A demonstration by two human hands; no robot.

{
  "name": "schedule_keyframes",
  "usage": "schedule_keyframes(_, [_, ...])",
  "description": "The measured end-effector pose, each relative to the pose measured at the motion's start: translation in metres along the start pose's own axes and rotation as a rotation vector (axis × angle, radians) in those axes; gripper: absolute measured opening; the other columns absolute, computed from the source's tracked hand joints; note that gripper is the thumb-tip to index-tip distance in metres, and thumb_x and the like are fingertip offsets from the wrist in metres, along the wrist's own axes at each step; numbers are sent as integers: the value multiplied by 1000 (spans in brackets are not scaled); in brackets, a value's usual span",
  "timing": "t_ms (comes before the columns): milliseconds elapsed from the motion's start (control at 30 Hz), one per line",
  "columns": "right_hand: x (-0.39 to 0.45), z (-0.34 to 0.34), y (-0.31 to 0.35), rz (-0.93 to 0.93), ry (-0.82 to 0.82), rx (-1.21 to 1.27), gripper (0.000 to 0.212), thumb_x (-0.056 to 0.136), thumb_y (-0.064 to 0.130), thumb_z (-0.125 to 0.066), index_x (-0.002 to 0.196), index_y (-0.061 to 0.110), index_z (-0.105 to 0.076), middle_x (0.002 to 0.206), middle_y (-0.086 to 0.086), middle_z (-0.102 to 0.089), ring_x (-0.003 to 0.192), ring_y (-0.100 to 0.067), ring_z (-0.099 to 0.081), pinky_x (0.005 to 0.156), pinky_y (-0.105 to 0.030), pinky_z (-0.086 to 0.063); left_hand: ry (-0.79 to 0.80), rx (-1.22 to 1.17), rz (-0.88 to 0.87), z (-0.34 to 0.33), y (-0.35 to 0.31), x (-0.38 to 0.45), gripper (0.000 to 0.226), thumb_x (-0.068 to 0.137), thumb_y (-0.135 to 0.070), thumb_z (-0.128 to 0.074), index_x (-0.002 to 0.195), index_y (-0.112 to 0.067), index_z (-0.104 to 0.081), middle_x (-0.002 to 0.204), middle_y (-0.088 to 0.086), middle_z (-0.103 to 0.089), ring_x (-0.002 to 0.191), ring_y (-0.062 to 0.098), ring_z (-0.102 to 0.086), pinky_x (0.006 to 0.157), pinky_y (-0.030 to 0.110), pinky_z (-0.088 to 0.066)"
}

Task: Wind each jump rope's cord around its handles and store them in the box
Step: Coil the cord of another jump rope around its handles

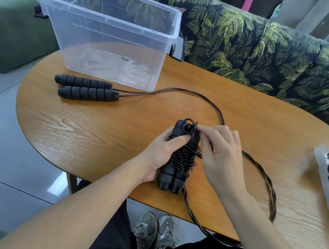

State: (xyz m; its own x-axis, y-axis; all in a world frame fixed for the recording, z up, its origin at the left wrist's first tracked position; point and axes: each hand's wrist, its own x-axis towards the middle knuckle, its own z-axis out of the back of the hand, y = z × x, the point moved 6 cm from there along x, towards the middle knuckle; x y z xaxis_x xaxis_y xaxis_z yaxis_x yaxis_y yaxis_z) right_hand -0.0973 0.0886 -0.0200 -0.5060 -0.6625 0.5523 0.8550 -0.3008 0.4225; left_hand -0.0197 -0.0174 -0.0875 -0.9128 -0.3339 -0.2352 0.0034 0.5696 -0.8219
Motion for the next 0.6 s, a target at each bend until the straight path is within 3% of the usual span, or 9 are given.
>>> schedule_keyframes(100, [-5,5,1,-70,-26,73,32,99,18,-61,124,28,-44,109,1,-65,103,-20,-55,87,-40,-44,-25,13,-15,-1,0,-1,29,100,-22,-61,126,-13,-53,94,21,-69,73,37,-68,71,50,-55])
schedule_keyframes(200, [-3,4,9,4,83,-134,35,101,14,-53,130,32,-53,121,4,-66,107,-25,-55,86,-44,-41,-58,33,-16,-3,0,-3,27,100,-23,-61,125,-15,-53,90,16,-70,72,33,-69,70,49,-57])
schedule_keyframes(300, [-3,-2,12,-67,173,-147,29,102,24,-48,127,34,-60,129,11,-63,114,-18,-55,93,-43,-42,-98,101,-47,-5,0,-4,25,99,-29,-64,120,-18,-56,95,12,-69,79,29,-69,75,50,-60])
schedule_keyframes(367, [-2,-3,12,-148,190,-46,26,101,33,-49,122,34,-62,122,17,-65,106,-8,-58,91,-35,-47,-131,185,-63,-4,1,-5,31,95,-37,-67,116,-18,-55,100,14,-65,86,30,-67,80,52,-60])
schedule_keyframes(467, [4,-5,2,-383,255,293,9,98,36,-58,100,30,-64,94,15,-67,79,-2,-59,72,-23,-48,-151,304,-56,-8,-2,-5,48,85,-51,-71,113,-18,-51,107,18,-66,93,36,-70,85,58,-58])
schedule_keyframes(533, [5,-9,-5,-496,279,475,20,98,38,-61,92,18,-59,88,-5,-62,76,-8,-54,72,-28,-45,-132,409,-68,-14,-8,-3,43,89,-49,-70,115,-22,-48,106,13,-67,93,31,-70,86,55,-59])
schedule_keyframes(600, [5,-9,-10,-563,249,612,28,98,36,-60,88,10,-54,94,-7,-60,85,-10,-53,78,-31,-42,-116,520,-75,-18,-14,2,41,92,-45,-69,120,-28,-45,106,5,-68,94,25,-71,85,48,-60])
